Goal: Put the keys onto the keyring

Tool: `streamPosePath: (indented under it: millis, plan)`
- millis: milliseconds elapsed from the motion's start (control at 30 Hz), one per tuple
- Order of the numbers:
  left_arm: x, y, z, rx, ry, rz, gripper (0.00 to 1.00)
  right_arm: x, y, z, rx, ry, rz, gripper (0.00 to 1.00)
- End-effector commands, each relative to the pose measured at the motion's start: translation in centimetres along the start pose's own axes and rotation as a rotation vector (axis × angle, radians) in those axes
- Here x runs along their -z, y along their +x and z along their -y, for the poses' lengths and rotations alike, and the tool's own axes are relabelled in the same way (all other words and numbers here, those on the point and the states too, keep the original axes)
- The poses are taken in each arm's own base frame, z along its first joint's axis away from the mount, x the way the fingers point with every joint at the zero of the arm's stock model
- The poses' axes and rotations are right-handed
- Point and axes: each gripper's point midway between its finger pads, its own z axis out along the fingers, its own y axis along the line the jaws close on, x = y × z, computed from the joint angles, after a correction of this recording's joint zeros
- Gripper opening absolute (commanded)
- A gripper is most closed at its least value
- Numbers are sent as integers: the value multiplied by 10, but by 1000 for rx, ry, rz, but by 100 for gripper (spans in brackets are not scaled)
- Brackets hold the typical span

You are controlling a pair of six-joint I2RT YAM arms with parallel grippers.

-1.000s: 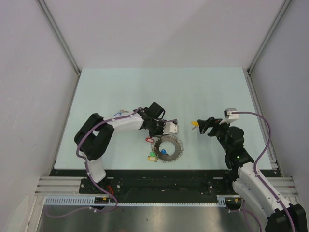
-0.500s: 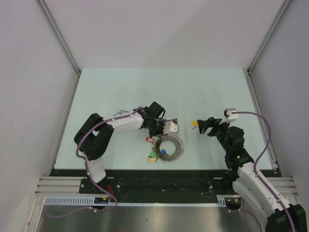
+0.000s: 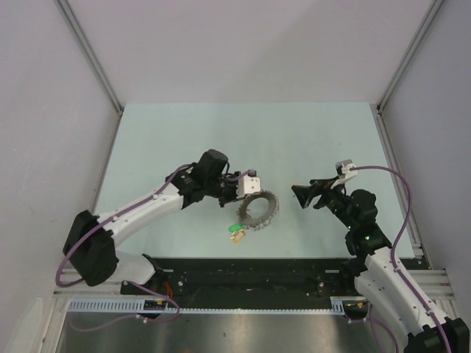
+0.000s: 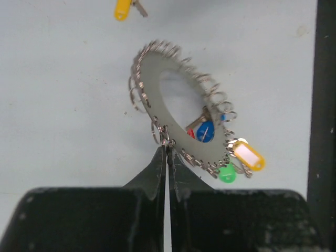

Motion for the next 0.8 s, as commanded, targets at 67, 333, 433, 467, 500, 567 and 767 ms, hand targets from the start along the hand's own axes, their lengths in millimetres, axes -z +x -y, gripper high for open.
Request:
streamPosePath:
  millis: [67,333,433,467,500,567,767]
  plan:
    - [40,-50,9,51,-80,278,0,11,-34,-56,70,-255,12,82]
    - [61,-61,19,112,-153,430,0,6,-20,-100,95,-455,-72,80]
    - [56,-55,23,121,-144,445,0,-2,-6,-119,154,-528,-94,79]
    - [53,-55,27,126,-117,452,0,-3,-5,-124,180,-549,-89,78]
    - [52,-57,28,130,-110,462,0,-9,4,-123,194,-552,-110,76]
    - [47,-56,28,139,-94,457,0,-15,8,-128,263,-595,-93,75]
    - [36,-51,31,163,-54,441,0,-30,42,-127,339,-674,-165,60]
